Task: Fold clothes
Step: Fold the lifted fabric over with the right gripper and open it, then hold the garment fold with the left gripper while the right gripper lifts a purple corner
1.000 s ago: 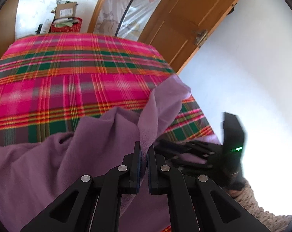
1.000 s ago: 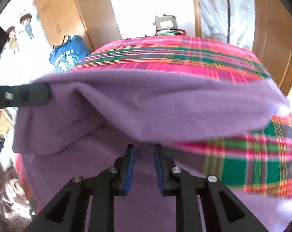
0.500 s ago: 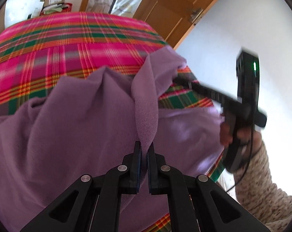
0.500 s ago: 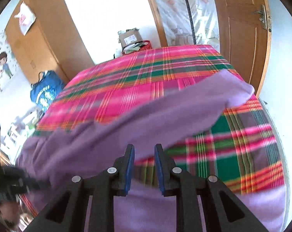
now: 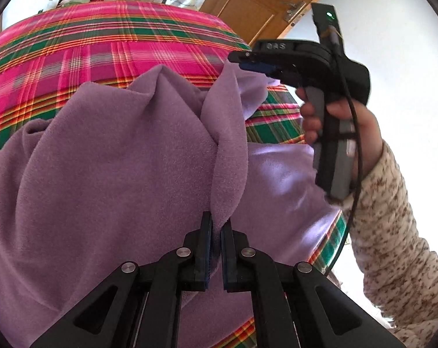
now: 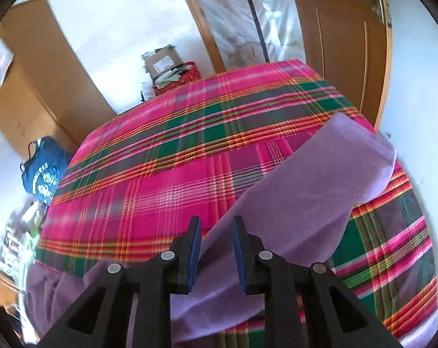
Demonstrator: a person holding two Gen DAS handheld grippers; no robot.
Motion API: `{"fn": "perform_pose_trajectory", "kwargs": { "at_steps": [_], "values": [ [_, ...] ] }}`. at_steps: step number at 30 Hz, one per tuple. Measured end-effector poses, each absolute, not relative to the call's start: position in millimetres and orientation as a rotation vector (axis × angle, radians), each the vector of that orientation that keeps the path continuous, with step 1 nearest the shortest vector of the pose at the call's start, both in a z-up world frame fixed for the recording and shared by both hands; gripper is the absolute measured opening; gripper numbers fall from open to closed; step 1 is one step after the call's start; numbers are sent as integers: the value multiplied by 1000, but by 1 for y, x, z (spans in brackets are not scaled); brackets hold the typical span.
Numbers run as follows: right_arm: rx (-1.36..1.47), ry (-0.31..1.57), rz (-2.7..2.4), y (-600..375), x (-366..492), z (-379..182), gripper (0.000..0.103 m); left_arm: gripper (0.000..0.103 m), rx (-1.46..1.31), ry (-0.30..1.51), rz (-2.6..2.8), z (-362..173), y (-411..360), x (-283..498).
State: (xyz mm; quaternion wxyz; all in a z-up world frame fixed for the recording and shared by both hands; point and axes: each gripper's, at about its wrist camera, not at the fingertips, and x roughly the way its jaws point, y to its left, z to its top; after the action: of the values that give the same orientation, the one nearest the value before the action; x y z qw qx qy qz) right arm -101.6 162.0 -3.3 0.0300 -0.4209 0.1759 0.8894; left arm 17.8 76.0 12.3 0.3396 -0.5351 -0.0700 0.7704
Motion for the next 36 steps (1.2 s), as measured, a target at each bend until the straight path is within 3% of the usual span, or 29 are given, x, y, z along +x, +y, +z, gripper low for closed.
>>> {"fn": "perform_pose_trajectory", "kwargs": {
  "at_steps": [32, 36],
  "values": [
    [-1473, 496, 2414, 187, -156, -28, 22, 5, -1432, -182, 1965, -1, 82, 23],
    [-1449, 545, 2403, 198, -157, -29, 7, 5, -1434, -189, 1963, -1, 79, 25]
  ]
}}
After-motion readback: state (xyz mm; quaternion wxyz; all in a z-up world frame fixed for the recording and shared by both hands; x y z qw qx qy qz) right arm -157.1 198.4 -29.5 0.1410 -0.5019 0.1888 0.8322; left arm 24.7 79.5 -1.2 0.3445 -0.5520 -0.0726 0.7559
